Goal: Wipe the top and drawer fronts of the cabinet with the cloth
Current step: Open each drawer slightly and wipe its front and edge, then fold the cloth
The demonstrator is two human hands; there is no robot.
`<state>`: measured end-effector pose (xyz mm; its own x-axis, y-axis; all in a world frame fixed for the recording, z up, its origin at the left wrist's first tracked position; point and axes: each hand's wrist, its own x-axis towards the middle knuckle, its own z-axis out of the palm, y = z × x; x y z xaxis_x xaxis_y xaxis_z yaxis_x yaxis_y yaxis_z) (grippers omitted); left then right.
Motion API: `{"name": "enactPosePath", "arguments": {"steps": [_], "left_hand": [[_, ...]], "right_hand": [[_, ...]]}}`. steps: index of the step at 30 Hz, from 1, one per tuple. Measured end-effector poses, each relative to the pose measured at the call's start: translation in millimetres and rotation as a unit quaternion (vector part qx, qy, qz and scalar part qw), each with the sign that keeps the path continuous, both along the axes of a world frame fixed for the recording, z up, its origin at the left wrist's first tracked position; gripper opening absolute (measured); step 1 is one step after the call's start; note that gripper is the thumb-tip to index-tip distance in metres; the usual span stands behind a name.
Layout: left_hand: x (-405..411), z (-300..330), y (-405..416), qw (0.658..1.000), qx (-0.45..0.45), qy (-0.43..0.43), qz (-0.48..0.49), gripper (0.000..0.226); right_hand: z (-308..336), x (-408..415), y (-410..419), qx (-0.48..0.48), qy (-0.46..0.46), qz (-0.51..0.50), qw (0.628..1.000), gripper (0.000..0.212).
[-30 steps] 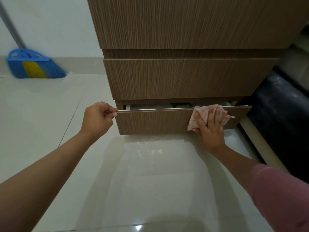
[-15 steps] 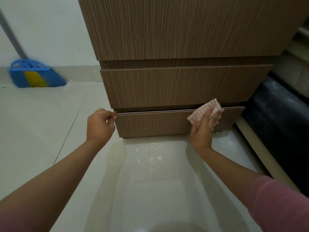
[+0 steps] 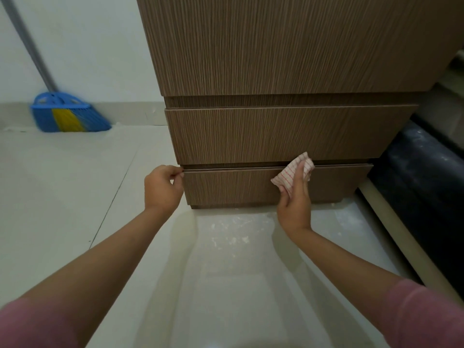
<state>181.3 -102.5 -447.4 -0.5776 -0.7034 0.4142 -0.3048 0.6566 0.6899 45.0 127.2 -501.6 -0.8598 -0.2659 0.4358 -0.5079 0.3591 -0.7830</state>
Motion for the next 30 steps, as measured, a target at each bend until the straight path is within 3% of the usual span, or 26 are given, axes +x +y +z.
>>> {"name": "enactPosePath", "arguments": {"steps": [3,7,13,16,20,24,27,30], "left_hand": [[1.6,2.6,10.4,0.996,0.088,0.005,0.025,0.022],[6.9,14.4,29.0,0.994,0.108,0.009,0.01,0.026],[13.7,53.2,67.4,0.962,0.153,0.032,-0.222,0.024],[14.7,65.6,75.6,0.939,0.193,0.029,-0.282,0.02],[15.8,73.1,80.1,0.923,0.266,0.025,-0.277,0.016],[17.0,78.2,82.1,0.93,0.293,0.018,-0.222,0.016],[19.9,81.4,81.9,0.933,0.291,0.02,-0.212,0.019],[24.3,85.1,79.3,0.929,0.292,0.028,-0.224,0.021]], "right_hand": [[7.8,14.4,-2.5,-0.006,0.023,0.055,0.998,0.072],[19.5,30.4,-12.3,-0.003,0.011,0.118,0.993,0.07],[42.2,53.1,-22.5,0.047,0.009,0.217,0.975,0.071],[52.5,62.5,-25.0,0.06,0.026,0.249,0.966,0.07],[62.6,70.2,-25.8,0.074,0.022,0.267,0.961,0.068],[68.5,74.8,-22.3,0.095,0.014,0.271,0.958,0.072],[69.5,77.8,-19.2,0.095,-0.033,0.27,0.957,0.076],[72.0,82.8,-17.9,0.01,-0.137,0.286,0.948,0.081]]}}
